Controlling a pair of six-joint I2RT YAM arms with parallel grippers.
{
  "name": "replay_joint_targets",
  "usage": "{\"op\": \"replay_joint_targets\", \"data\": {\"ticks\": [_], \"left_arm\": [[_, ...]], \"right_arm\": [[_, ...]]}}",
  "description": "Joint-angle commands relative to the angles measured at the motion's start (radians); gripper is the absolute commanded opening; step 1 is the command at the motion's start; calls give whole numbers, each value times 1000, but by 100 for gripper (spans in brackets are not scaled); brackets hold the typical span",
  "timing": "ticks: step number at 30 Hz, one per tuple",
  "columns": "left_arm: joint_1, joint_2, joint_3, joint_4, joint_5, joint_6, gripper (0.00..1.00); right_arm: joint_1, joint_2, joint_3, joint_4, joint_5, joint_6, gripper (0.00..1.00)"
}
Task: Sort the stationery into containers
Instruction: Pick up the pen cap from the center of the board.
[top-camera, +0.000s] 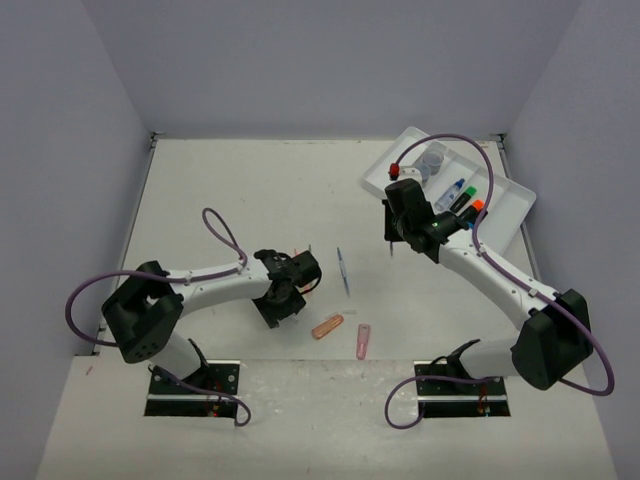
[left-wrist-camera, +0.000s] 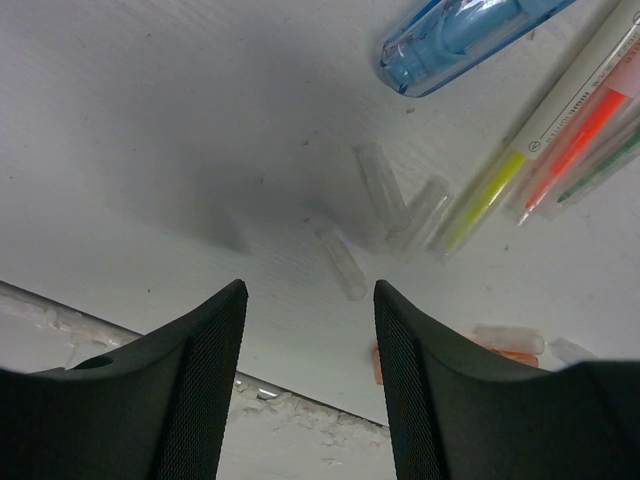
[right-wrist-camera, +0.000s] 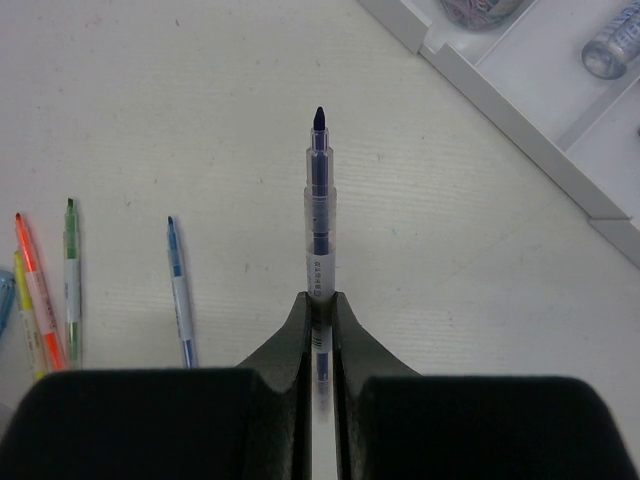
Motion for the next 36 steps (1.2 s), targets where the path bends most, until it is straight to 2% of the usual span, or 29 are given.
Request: {"op": "replay_joint_targets", "data": {"ticks": [1,17,21,31,33,36], "left_arm": [[6,10,33,-10,16,17,56],[6,43,5,47,14,18,52],[6,53,1,61,19,20,43],[4,67,-14,90,31,20,39],[4,70,-24,95,31,21,34],[5,70,-42,103,31,17,34]], "right_arm": [[-3,-17,-8,30,-9,-11,0],[-3,-13,-4,34,-45,-25,0],[-3,-15,-6,35,-55,-27,0],[-3,-18,-9,39,-75,-34,0],[-3,-18,-9,43,-76,-35,0],[-3,-21,-11,45,-81,-36,0]]}}
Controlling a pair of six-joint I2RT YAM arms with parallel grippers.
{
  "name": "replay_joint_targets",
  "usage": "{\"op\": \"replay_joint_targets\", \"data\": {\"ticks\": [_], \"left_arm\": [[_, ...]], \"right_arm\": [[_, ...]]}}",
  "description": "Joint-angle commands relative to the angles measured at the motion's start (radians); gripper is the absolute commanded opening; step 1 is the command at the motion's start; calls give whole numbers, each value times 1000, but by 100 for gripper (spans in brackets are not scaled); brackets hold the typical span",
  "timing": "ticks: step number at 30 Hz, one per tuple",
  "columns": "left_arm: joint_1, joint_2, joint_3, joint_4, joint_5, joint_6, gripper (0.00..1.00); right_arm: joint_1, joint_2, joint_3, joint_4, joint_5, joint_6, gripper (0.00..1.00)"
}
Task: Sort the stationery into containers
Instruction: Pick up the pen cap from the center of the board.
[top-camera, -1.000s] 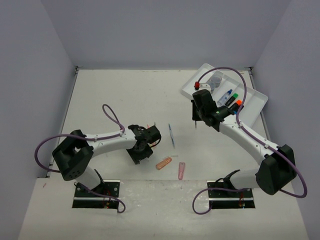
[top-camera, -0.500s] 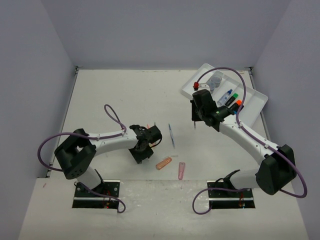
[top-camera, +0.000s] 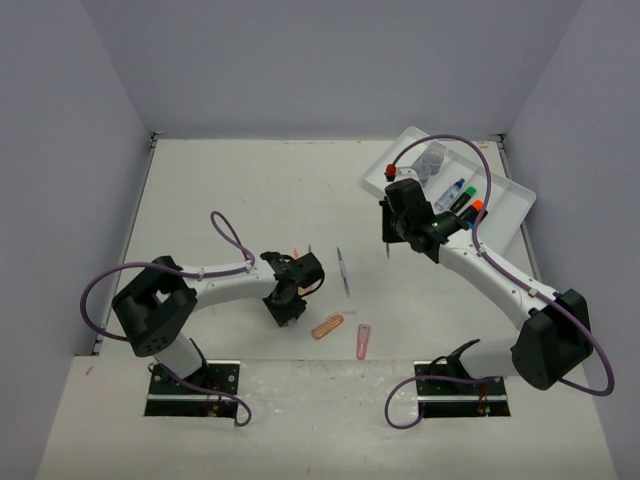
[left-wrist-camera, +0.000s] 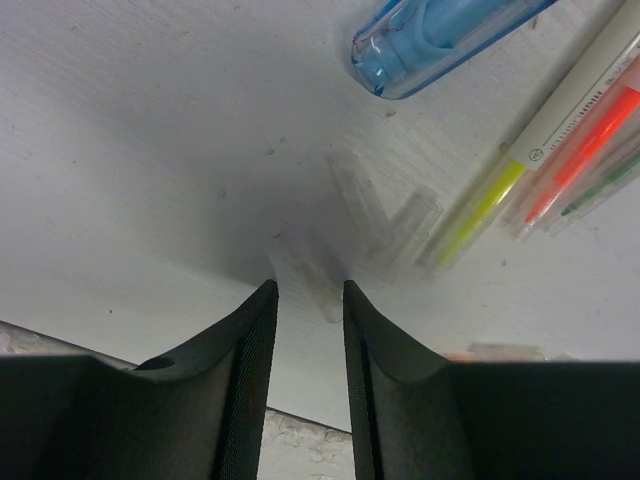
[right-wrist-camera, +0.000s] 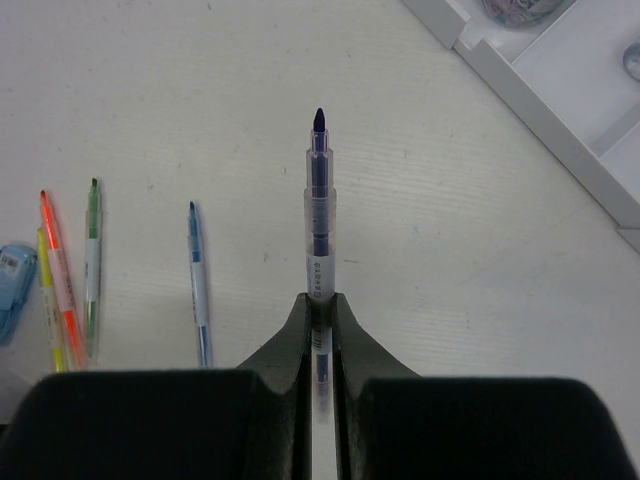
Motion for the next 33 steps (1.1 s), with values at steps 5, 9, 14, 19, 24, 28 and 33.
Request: {"op": "replay_joint_targets", "data": {"ticks": [5,9,14,19,24,28,33], "left_arm": [[5,7,-53,31,-2,1,22],[5,-4,-99,46,1,-10,0],[3,-74,-130,23,-34,0,0],[-23,-237,-63,-98,-251,39,0],[21,-403,140,52,-554,575,0],[284,-388,308,326,-213,992,0],[484,-255,532,482,446,1191,0]], "right_arm": [[-2,-29,-15,45,-16,-18,0],[-3,-44,-22,54,-19,-21,0],[-3,-61,-31,67,-41,-24,0],[-3,-135,-79,148,-160,-27,0],[-3,-280,-193,335,-434,-24,0],[-3,-374,-248,496,-706,-13,0],[-3,-399,-255,719,-993,121,0]]}}
